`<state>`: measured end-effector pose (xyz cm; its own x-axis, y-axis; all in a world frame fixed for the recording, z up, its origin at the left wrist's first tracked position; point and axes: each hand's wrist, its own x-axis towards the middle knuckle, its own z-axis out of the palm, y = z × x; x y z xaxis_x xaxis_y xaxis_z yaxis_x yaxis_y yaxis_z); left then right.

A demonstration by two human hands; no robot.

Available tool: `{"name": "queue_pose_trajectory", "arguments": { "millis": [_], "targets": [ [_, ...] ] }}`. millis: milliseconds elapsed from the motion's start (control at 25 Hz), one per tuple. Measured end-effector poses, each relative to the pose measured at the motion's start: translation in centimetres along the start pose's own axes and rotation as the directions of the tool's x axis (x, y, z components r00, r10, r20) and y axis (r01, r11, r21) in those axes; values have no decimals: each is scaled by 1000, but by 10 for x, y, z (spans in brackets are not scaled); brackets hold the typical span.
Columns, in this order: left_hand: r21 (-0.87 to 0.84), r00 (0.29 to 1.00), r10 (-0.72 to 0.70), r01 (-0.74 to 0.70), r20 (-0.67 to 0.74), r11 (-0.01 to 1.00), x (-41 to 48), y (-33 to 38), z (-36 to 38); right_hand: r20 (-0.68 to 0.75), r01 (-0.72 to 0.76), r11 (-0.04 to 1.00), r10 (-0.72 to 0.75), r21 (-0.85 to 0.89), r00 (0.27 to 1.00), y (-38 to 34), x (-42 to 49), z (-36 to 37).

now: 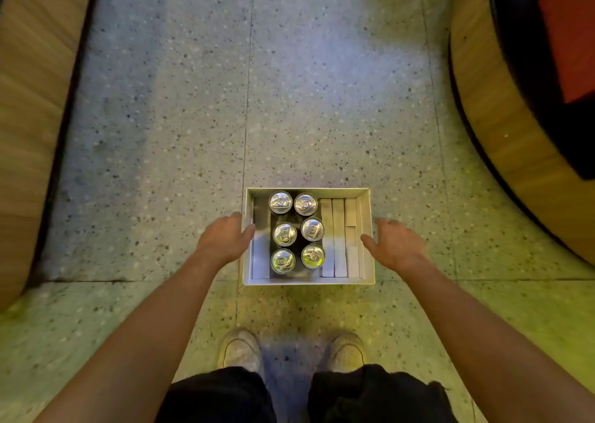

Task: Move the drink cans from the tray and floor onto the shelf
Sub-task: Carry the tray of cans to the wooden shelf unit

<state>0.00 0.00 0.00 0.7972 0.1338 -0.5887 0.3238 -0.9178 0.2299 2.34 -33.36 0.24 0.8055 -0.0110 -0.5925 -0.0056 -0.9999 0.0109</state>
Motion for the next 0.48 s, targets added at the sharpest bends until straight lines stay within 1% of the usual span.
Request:
{"name": "queue_pose_trajectory", "arguments": {
  "millis": [80,120,160,200,240,280,320,360,400,480],
  "targets": [
    [-117,998,-50,46,-31,992,20,-1,21,-34,-41,995,45,96,998,4,20,16],
    [-198,996,-73,60,-56,978,32,-2,33,-58,-31,986,41,163,997,6,33,27],
    [-291,991,-114,91,-66,953,39,2,41,-69,-41,959,63,280,996,4,40,32],
    [-391,985,-142,93,-100,916,46,3,53,-104,-17,903,68,429,992,3,48,43],
    [-481,976,-183,105,-118,870,50,5,61,-131,4,805,91,594,987,1,51,53],
    [-551,964,-222,107,-147,827,55,5,69,-161,38,682,118,730,980,-1,56,64],
    [-590,948,-274,132,-159,797,57,6,73,-168,59,558,147,828,975,-4,56,70],
    [-602,935,-309,147,-175,785,61,6,77,-170,76,445,174,892,970,-7,58,75],
    [-602,925,-336,166,-180,781,62,5,79,-161,82,361,194,929,968,-9,58,77],
    [-608,913,-359,175,-194,774,59,7,80,-147,83,279,216,957,965,-14,53,76]
  ]
}}
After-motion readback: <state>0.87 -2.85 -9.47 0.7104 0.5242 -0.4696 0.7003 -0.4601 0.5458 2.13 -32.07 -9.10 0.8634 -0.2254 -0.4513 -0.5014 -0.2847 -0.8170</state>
